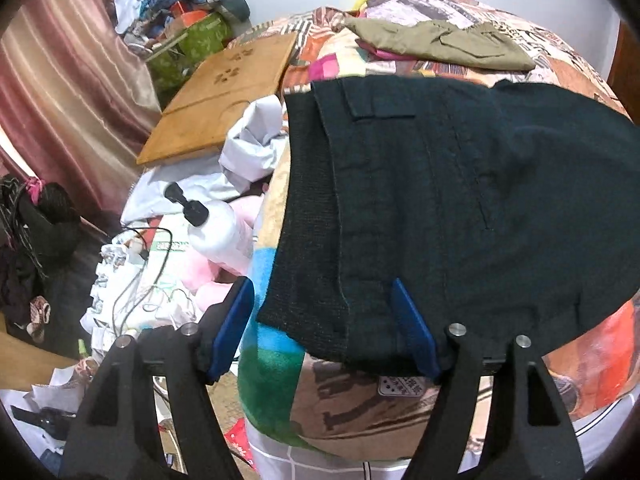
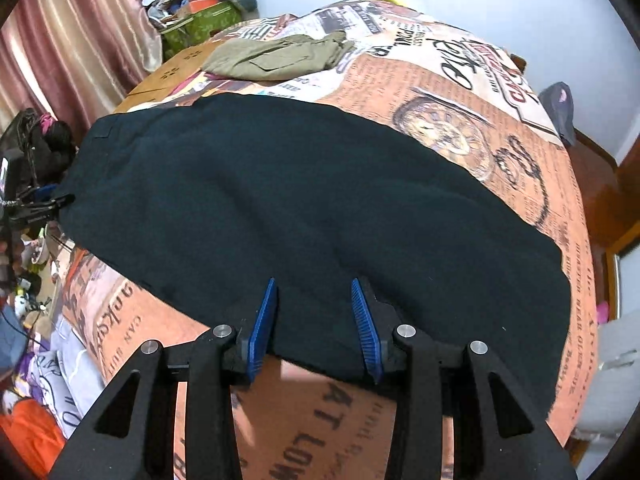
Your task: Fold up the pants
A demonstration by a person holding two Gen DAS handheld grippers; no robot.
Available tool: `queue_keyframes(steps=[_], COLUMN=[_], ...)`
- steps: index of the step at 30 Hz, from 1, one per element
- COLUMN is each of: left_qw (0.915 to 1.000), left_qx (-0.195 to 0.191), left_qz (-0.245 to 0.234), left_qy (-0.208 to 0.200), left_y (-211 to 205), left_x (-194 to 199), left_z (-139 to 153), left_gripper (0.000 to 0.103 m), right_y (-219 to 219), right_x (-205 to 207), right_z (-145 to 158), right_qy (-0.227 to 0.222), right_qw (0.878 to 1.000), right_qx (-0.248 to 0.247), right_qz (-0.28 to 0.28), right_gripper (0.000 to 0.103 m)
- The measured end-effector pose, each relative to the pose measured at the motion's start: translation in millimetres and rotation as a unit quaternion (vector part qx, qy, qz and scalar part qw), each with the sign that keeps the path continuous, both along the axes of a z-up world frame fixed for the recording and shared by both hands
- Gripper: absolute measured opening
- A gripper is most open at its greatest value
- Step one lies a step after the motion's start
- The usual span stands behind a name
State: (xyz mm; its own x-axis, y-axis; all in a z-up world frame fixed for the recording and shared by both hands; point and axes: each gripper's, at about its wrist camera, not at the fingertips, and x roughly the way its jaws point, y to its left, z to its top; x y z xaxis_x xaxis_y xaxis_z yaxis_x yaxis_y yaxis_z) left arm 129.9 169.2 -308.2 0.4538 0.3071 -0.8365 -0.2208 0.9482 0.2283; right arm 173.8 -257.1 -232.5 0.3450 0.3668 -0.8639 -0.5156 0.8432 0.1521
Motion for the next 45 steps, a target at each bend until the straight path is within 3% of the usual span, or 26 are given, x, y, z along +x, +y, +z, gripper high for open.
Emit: queue_keyframes(steps=[3, 7, 10, 13, 16, 25, 30, 39, 40, 42, 44, 45], left_qw=[0.9999, 0.9978, 0.9954, 0.9921, 0.9882, 0.9839, 0.9839, 0.9836, 0.9839, 0.9849, 0.9856, 0.9860], left_qx=[0.001, -0.037, -0.041, -0.053, -0.076, -0.111, -0.130, -0.157, -0.156, -0.150, -0.145, -0.143], left_qz=[-0.003, -0.017, -0.045, -0.079, -0.108, -0.138, -0.123, -0.089, -0.088, -0.086, -0.086, -0.085], left_qy=[-0.015, -0.052, -0.074, -0.082, -0.077, -0.020, 0.005, 0.002, 0.002, 0.001, 0.001, 0.001], left_y=[-7.5, -21.0, -46.9, -80.0, -113.6, -182.2, -187.0, -177.5, -178.0, -179.8, -181.0, -181.5], left_x=[-3.6, -1.8, 9.5, 26.8, 46.1, 92.6, 98.3, 96.4, 96.6, 96.0, 96.4, 96.4], left_z=[20.8, 54.1, 72.9, 79.3, 75.0, 29.4, 5.6, -3.7, -4.4, -4.9, -4.4, -4.2], left_gripper=[0.066, 0.066, 0.066, 0.066, 0.066, 0.066, 0.067, 0.077, 0.078, 0.078, 0.078, 0.078], right_y=[-12.0, -39.8, -57.6, -79.3, -97.8, -167.2, -176.1, -185.3, -183.8, -177.4, -173.5, -171.5], right_x=[-1.6, -3.7, -9.3, -19.4, -25.3, 10.0, 47.1, 104.1, 104.3, 102.9, 102.6, 101.9], right_z=[-0.1, -0.8, 4.3, 17.4, 28.8, 26.9, 2.2, -59.5, -60.0, -58.2, -57.4, -56.5], right_qy=[0.001, 0.014, 0.007, 0.004, -0.035, -0.034, -0.015, 0.062, 0.057, 0.053, 0.040, 0.032], right_qw=[1.000, 0.999, 0.998, 0.997, 0.994, 0.981, 0.979, 0.971, 0.971, 0.976, 0.978, 0.980], right_qx=[-0.008, 0.003, -0.003, 0.026, -0.018, 0.008, 0.020, 0.062, 0.065, 0.070, 0.058, 0.050], right_qz=[-0.012, -0.041, -0.059, -0.073, -0.102, -0.191, -0.204, -0.224, -0.221, -0.200, -0.195, -0.190], right_gripper=[0.042, 0.046, 0.044, 0.042, 0.045, 0.045, 0.045, 0.045, 0.044, 0.022, 0.021, 0.014])
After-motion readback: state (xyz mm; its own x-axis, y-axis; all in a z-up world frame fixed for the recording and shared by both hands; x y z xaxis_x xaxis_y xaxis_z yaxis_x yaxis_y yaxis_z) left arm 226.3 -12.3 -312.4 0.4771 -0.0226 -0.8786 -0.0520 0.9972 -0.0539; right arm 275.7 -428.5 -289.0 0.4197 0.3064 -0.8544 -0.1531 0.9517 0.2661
